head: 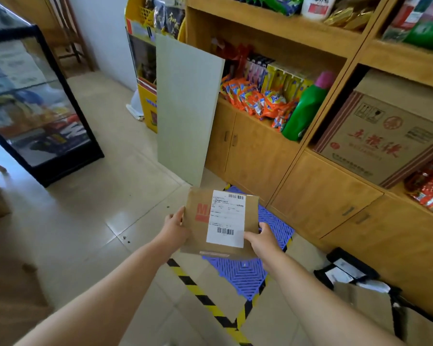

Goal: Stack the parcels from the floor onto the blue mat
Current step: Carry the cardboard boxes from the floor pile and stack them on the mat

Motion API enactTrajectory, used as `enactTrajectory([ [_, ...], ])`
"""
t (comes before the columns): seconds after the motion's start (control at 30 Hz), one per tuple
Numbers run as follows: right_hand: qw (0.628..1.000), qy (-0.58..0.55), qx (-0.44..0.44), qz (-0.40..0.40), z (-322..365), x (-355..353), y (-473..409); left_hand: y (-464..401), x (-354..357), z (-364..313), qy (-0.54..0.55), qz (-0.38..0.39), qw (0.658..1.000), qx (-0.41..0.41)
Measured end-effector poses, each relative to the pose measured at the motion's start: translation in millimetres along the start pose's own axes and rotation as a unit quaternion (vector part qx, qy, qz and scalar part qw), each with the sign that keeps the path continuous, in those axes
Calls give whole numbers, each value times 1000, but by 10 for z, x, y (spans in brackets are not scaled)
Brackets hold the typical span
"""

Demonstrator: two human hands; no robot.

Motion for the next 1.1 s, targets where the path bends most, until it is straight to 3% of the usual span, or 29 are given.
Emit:
enactTrajectory([
  [0.2,998,-24,25,-44,171,75,-413,-694,-306,-125,-16,50,998,-18],
  [0.37,996,-45,32,-75,316,-30,-971,-1341,-428,-371,-111,71,991,-9],
  [0.9,985,-89,104,-102,1036,-26,-2885,-3571,-1057,-1229,-150,115,982,-8],
  [1.1,968,-118,161,-153,991,-11,-3504,-4485,-1051,-1222,-242,203,949,-28],
])
Point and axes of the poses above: each hand's wrist, its own y-axis away from the middle knuckle, its own x-axis out of the palm, z = x × y, the point moved 6 cm from there along -y, towards the middle knuckle, and after that the axes turned 13 degrees about z, right-handed, at the moved point
